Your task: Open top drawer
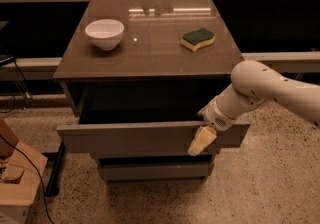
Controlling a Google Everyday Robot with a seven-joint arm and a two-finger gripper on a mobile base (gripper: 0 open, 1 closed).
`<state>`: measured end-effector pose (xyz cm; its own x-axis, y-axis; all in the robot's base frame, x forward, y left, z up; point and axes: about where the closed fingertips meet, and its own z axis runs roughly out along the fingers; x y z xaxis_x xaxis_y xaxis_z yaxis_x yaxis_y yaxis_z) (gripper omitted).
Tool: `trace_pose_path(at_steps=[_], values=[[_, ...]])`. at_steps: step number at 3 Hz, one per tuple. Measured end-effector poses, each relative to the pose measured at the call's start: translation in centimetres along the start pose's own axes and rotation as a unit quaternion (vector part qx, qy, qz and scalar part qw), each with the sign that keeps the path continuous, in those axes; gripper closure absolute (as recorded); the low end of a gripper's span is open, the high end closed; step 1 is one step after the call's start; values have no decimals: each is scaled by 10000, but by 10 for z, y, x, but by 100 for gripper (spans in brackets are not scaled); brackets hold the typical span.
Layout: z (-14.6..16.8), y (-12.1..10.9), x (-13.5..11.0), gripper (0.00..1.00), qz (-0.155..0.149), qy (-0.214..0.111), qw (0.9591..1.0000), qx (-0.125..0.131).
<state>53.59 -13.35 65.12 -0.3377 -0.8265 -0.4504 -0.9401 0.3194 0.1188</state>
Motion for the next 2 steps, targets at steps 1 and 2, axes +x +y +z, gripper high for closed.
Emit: trace_pose_path(at_steps=[1,2], values=[[-6,13,7,41,29,118,9999,44],[-14,41,18,66,273,241,9993,69]])
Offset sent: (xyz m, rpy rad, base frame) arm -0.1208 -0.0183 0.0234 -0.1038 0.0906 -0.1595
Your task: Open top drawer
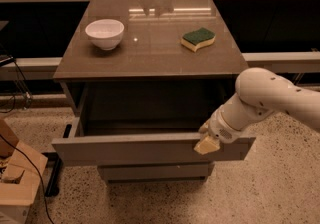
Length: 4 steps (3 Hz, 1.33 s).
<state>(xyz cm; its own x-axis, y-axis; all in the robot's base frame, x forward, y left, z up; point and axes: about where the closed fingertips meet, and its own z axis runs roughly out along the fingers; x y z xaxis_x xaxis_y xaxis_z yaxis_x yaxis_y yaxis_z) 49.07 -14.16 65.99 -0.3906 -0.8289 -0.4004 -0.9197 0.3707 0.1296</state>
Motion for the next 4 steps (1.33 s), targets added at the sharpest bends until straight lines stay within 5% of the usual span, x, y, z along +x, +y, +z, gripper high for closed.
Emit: trace_pose_path(at_steps=[1,2,4], values=[[0,2,1,68,18,7,10000,1],[-5,40,25,44,630,-18,9979,-151],[-4,43,24,1,471,110,9986,-197]])
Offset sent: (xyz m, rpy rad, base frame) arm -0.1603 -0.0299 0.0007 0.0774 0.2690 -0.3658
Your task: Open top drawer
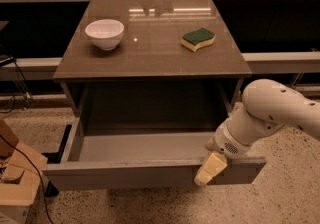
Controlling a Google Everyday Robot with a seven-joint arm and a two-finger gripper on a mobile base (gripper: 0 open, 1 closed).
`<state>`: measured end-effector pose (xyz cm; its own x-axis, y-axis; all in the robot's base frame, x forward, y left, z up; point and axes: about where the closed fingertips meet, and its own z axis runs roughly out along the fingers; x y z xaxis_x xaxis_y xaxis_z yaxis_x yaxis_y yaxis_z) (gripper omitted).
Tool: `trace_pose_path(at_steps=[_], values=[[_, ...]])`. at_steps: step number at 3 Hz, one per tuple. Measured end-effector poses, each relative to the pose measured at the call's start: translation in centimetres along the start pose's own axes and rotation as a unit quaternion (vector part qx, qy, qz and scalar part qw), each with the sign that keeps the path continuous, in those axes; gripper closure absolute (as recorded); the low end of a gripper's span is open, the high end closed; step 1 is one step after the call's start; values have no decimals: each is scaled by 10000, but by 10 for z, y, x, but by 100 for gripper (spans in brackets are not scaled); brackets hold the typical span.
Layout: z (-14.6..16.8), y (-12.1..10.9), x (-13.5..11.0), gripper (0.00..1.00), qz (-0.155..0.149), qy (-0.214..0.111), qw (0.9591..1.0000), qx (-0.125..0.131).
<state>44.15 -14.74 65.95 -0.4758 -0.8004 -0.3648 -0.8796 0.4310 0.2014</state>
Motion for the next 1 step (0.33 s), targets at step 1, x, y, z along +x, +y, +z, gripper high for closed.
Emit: trace_pose_path(at_steps=[1], values=[[0,0,0,0,1,-1,10000,0]])
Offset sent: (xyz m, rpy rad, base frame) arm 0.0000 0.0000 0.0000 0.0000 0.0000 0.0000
